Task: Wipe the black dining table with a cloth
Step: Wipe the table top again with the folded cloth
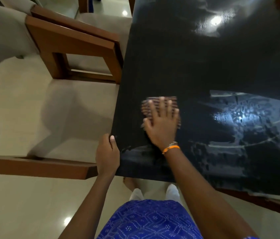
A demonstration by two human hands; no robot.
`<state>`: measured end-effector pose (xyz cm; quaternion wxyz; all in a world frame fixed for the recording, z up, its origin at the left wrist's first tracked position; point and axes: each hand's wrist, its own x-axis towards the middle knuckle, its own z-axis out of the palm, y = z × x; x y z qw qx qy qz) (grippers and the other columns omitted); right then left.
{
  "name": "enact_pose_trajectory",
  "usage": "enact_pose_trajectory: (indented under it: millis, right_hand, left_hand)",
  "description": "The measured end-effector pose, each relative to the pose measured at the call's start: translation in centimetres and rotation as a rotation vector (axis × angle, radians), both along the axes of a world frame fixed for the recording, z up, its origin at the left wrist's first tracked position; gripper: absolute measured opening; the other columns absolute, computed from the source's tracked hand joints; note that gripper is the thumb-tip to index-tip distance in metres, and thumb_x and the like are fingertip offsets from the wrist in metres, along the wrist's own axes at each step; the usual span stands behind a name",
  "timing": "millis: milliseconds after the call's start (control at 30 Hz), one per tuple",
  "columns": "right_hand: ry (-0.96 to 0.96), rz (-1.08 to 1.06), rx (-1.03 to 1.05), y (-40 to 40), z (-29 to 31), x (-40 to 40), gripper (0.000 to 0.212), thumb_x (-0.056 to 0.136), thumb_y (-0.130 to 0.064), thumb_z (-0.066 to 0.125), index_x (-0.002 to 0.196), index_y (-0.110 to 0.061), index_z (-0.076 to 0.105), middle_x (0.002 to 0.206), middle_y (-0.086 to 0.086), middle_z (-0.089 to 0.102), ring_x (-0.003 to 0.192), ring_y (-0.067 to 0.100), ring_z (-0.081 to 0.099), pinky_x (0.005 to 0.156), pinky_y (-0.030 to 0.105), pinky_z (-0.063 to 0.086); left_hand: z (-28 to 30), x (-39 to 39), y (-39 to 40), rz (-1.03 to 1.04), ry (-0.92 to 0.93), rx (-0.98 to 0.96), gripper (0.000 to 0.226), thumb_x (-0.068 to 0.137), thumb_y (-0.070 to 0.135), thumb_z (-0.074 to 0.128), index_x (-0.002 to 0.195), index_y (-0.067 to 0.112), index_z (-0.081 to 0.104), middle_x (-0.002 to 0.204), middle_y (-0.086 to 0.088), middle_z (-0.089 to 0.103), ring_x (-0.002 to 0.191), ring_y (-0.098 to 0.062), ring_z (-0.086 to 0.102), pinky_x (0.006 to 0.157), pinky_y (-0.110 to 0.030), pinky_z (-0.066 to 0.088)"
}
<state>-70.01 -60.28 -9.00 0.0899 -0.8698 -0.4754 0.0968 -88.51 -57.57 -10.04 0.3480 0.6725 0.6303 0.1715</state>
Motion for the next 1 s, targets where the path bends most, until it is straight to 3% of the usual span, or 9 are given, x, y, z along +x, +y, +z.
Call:
enact_pose_trajectory:
  millis: [100,233,333,467,667,800,867,1000]
  right_hand:
    - [0.013,0.266,0.016,1.4,-0.4,-2.3,0.064,0.089,-0.045,0.043,0.148,-0.032,0.025,0.160,0.008,0.012,0.147,0.033,0.006,0.115,0.050,-0.007]
    - [-0.028,0.390,0.023,-0.9,-0.7,1.4,0.065,0.085,-0.050,0.042,0.146,-0.037,0.027,0.159,0.001,0.020,0.147,0.026,0.014,0.117,0.046,0.006]
    - [-0.046,0.284,0.005,-4.6,-0.3,6.4,0.066,0.082,-0.050,0.042,0.145,-0.038,0.030,0.158,-0.001,0.022,0.147,0.024,0.017,0.116,0.045,0.012]
    - [-0.088,0.055,-0.051,-11.3,0.3,14.9,0.067,0.081,-0.052,0.038,0.146,-0.037,0.027,0.159,-0.001,0.021,0.146,0.026,0.019,0.114,0.047,0.016]
    - [-0.068,-0.337,-0.056,-19.8,1.0,24.4,0.077,0.074,-0.056,0.026,0.147,-0.030,0.030,0.159,0.003,0.021,0.146,0.029,0.016,0.116,0.049,0.014]
    - [-0.026,-0.503,-0.059,-18.3,0.8,23.8,0.076,0.075,-0.047,0.032,0.149,-0.028,0.025,0.160,0.005,0.014,0.147,0.032,0.009,0.117,0.054,0.007]
    - [-0.016,-0.507,-0.063,-16.0,0.6,21.8,0.077,0.075,-0.046,0.032,0.150,-0.030,0.021,0.161,0.006,0.009,0.147,0.033,0.005,0.116,0.056,0.003]
    - [0.003,-0.200,-0.044,-9.9,0.0,15.9,0.071,0.085,-0.047,0.042,0.150,-0.034,0.017,0.161,0.006,0.004,0.147,0.034,0.000,0.115,0.057,-0.002]
  left_hand:
    - [0.6,0.3,-0.3,0.014,0.021,0.167,0.031,0.093,0.022,0.047,0.122,0.011,0.046,0.117,-0.007,0.051,0.109,-0.019,0.046,0.089,-0.025,0.033]
    - [1.9,3.1,-2.3,-0.172,0.057,0.359,0.017,0.092,0.025,0.042,0.095,0.015,0.056,0.091,-0.003,0.055,0.086,-0.020,0.049,0.077,-0.026,0.030]
    - [2.8,7.9,-5.3,-0.439,0.120,0.448,0.024,0.091,0.028,0.041,0.071,0.020,0.051,0.069,0.001,0.050,0.069,-0.018,0.043,0.064,-0.029,0.023]
    - [3.0,14.0,-9.2,-0.655,0.090,0.496,0.037,0.089,0.029,0.048,0.053,0.018,0.048,0.051,0.003,0.048,0.057,-0.017,0.041,0.059,-0.029,0.027]
    - [1.5,16.3,-11.6,-0.822,0.157,0.459,0.043,0.088,0.029,0.050,0.047,0.016,0.053,0.043,0.004,0.051,0.046,-0.014,0.038,0.052,-0.026,0.031]
    - [1.4,16.6,-11.5,-0.821,0.196,0.451,0.043,0.089,0.029,0.048,0.048,0.017,0.050,0.043,0.004,0.049,0.047,-0.012,0.034,0.052,-0.025,0.028]
    - [1.4,16.5,-11.4,-0.817,0.196,0.459,0.044,0.089,0.028,0.049,0.047,0.017,0.047,0.041,0.004,0.046,0.047,-0.013,0.031,0.051,-0.025,0.027]
    - [1.4,16.6,-11.3,-0.834,0.217,0.476,0.042,0.089,0.028,0.049,0.048,0.017,0.049,0.043,0.003,0.049,0.047,-0.015,0.036,0.051,-0.026,0.026]
